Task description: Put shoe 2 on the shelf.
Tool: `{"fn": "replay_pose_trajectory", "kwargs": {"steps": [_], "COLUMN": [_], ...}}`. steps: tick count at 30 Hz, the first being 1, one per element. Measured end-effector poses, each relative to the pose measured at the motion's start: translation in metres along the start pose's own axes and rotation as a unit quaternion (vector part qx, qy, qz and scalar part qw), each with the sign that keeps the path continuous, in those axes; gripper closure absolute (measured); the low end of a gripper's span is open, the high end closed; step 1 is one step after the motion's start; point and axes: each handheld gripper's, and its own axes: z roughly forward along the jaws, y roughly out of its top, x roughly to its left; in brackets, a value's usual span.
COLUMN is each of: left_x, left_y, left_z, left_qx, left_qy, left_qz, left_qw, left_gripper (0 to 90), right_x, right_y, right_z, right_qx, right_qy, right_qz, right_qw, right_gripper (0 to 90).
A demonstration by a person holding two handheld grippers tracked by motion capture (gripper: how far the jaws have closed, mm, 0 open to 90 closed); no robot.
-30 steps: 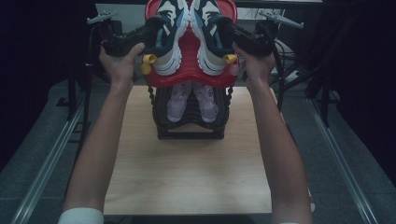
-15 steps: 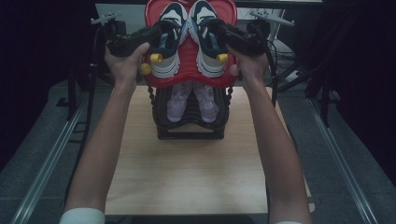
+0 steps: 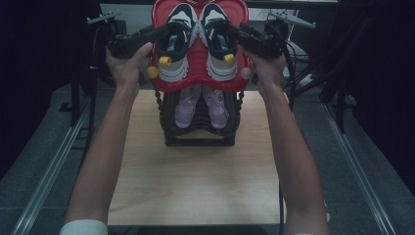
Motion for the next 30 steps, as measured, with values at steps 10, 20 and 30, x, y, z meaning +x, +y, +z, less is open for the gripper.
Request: {"fn": "replay_pose_trajectory", "kwargs": {"steps": [10,20,30], "left_x": [0.000,0.001,0.005], "left_y": [-0.001,-0.005,-0.009], "left_z": [-0.012,-0.027,-0.046], "left_qx": [-0.002,0.001,0.005], "left_qy": [-0.003,-0.007,-0.010], "left_qz": [0.000,0.008,0.010], "left_qw": [1.0000,0.9999,0.9999], "left_gripper": [40.6,41.0,41.4], "right_x": [-0.004,-0.011,-0.020], "right_y": [-0.004,-0.011,-0.019], "right_z": [-0.013,-0.026,-0.043], "right_qx": [-0.006,-0.017,-0.021], "right_qy": [0.020,0.033,0.041], "right_qz": [0.012,0.021,0.024], "right_qw": [0.9997,0.9991,0.9986], "right_gripper": [53.9,54.6,54.8]}}
